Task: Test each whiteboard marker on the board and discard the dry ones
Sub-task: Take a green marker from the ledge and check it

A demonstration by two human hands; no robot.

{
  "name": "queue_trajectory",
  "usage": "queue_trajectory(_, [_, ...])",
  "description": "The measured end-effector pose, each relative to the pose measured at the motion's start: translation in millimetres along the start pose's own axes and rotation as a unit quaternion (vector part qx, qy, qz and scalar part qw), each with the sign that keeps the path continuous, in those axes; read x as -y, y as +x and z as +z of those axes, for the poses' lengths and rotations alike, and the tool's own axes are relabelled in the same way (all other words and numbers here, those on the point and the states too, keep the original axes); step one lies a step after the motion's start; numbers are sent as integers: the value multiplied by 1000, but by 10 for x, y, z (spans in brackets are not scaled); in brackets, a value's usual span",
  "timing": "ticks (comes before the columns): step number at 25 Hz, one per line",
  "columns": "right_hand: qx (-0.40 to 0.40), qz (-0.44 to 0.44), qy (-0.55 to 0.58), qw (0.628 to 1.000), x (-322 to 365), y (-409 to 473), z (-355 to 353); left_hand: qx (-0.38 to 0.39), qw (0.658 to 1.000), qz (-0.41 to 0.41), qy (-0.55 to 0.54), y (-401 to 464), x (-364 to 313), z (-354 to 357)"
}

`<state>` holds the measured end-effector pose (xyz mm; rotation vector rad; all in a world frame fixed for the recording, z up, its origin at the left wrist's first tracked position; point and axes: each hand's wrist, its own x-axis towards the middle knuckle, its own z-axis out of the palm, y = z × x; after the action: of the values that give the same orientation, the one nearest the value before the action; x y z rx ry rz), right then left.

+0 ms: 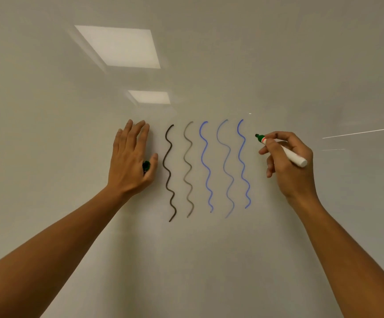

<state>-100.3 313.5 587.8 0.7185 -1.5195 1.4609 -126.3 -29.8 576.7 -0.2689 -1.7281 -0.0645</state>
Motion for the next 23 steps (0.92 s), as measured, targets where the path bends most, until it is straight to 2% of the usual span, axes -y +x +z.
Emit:
queue_trajectory(5, [-16,-3,-2,1000,-82,266,-5,21,998,20,50,-71,76,74])
queue_trajectory(15, [-29,-7,-17,999,-327,446,-1,12,998,22,59,-78,78,101])
queue_trajectory(23, [34,-53,-43,997,-505,253,-92,1,998,24,58,-79,80,119])
